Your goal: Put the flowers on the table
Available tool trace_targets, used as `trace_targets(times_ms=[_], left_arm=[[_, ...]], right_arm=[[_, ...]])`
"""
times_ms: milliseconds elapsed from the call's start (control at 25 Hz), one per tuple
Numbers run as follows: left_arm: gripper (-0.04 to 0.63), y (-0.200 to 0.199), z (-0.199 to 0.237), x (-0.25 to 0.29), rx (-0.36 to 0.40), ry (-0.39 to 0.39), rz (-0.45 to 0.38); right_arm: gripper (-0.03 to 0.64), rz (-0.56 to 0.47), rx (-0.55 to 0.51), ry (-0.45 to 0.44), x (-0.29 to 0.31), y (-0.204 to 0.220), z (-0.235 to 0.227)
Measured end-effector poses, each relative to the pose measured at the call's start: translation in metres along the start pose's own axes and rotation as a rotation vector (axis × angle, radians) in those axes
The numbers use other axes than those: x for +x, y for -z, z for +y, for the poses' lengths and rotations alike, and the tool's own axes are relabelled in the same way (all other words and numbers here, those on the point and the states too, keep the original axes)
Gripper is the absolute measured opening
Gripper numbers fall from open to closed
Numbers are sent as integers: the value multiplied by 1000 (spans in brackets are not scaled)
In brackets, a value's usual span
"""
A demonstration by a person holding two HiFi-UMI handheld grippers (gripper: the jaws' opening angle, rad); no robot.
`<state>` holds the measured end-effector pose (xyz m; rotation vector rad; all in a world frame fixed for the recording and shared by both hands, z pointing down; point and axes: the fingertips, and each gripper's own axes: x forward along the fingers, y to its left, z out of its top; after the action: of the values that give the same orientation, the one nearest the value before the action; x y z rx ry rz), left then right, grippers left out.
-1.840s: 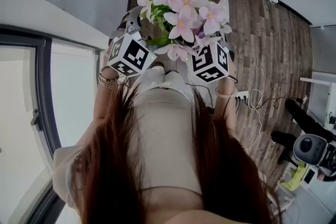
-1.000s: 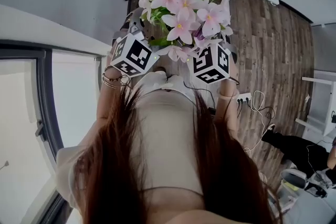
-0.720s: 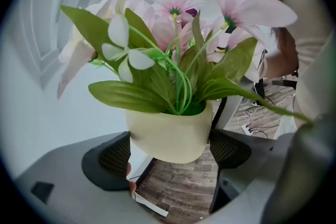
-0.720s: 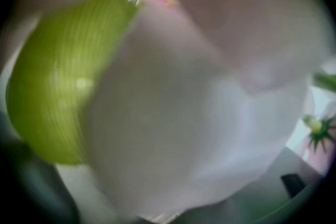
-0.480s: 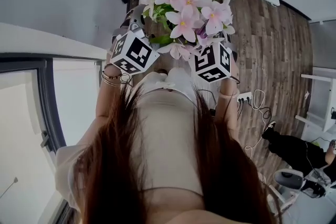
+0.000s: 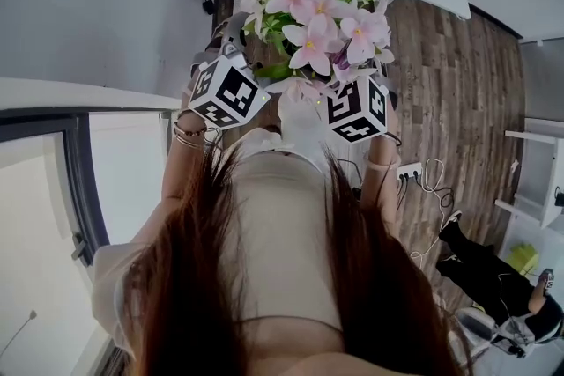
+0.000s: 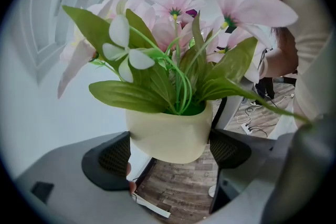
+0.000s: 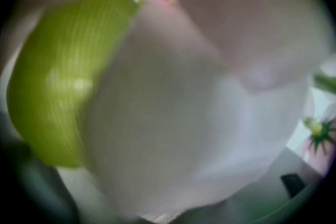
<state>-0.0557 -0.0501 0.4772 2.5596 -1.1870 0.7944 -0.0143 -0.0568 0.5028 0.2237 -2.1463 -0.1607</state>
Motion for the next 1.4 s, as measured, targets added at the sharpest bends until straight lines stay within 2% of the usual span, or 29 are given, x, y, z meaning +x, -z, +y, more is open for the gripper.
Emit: trace_targets(times_ms=[800, 1400], left_arm=[[471, 0, 7, -4, 7, -95, 10], [471, -5, 11, -12, -18, -207, 32]], right_arm=[[430, -59, -64, -14, 6, -8, -5], [430, -105, -149, -51, 6, -18, -8]])
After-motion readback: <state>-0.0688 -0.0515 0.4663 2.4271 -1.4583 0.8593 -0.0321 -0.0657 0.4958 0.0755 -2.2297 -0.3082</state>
